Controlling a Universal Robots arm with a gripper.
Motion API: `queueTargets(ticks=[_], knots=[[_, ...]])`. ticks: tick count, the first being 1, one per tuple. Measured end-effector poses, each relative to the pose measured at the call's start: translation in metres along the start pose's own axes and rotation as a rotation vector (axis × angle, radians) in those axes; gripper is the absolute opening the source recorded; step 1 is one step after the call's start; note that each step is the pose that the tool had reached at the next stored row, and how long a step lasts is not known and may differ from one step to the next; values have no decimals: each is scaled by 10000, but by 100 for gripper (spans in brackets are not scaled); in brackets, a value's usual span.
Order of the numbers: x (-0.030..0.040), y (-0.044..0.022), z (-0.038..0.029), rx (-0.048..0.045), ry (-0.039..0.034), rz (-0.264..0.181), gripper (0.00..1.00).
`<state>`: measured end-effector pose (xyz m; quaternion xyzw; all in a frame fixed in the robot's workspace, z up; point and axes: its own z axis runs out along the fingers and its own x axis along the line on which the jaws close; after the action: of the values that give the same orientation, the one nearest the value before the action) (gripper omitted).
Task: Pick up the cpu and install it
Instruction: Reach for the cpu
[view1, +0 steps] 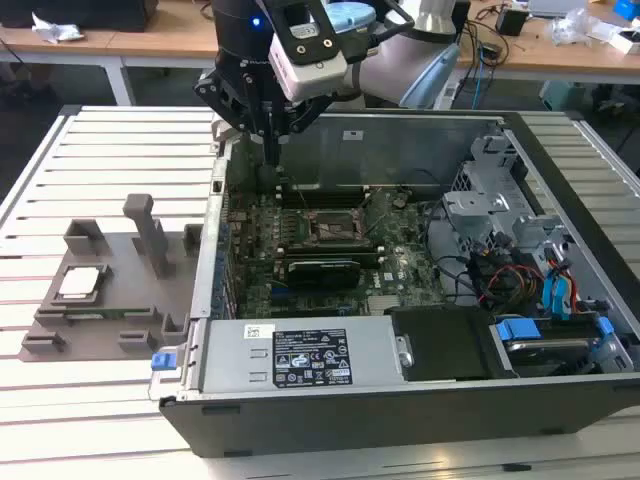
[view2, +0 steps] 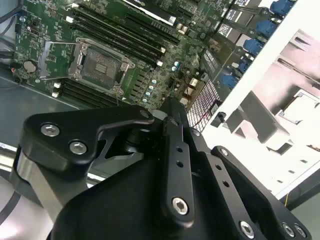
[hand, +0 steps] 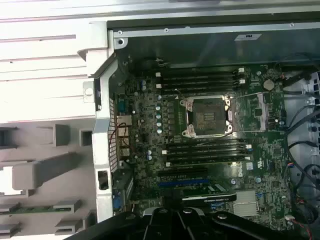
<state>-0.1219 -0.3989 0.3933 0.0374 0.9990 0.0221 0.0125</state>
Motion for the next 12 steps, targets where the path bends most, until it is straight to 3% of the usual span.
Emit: queueTargets(ticks=[2, 12], knots=[[22, -2, -1, 0, 0, 1, 11], [319, -24, -9, 1, 1, -1, 11]])
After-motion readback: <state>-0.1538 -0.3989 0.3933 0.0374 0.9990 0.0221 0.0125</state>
